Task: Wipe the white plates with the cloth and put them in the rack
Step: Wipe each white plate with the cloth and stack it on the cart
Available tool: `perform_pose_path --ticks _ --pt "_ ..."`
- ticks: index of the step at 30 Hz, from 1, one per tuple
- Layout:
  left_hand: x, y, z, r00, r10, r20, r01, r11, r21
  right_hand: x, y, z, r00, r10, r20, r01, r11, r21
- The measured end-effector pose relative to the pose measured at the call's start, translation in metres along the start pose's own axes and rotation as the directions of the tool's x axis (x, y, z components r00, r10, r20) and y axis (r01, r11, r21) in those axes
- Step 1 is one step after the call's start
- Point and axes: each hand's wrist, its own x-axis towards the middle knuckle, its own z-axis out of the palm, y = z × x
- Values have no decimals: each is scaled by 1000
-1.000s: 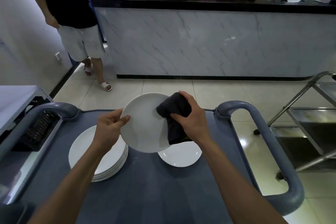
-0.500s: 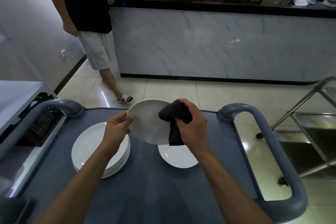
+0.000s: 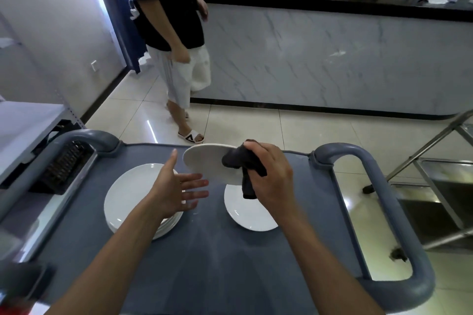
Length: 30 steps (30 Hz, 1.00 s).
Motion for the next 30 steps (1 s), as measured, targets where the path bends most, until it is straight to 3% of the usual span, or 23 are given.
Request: perform_pose_path --ticks 4,10,14,19,24,30 --pt "-2 7 1 998 -12 54 14 1000 -28 -8 -2 2 996 -83 13 83 996 -9" --pt "4 3 4 995 73 63 -50 952 -301 -15 3 -1 983 -124 137 131 990 -42" --pt "13 4 0 990 142 -12 -132 882 -452 -18 6 -3 963 -133 232 150 987 -53" --pt "14 11 -4 975 221 -41 -221 913 -342 -22 13 -7 915 15 403 -29 999 28" --pt "18 6 2 933 358 -49 -359 905 -229 -18 0 4 881 219 419 -298 945 133" --pt "10 -1 11 883 468 16 -466 881 -79 -18 -8 21 857 259 446 -353 925 142"
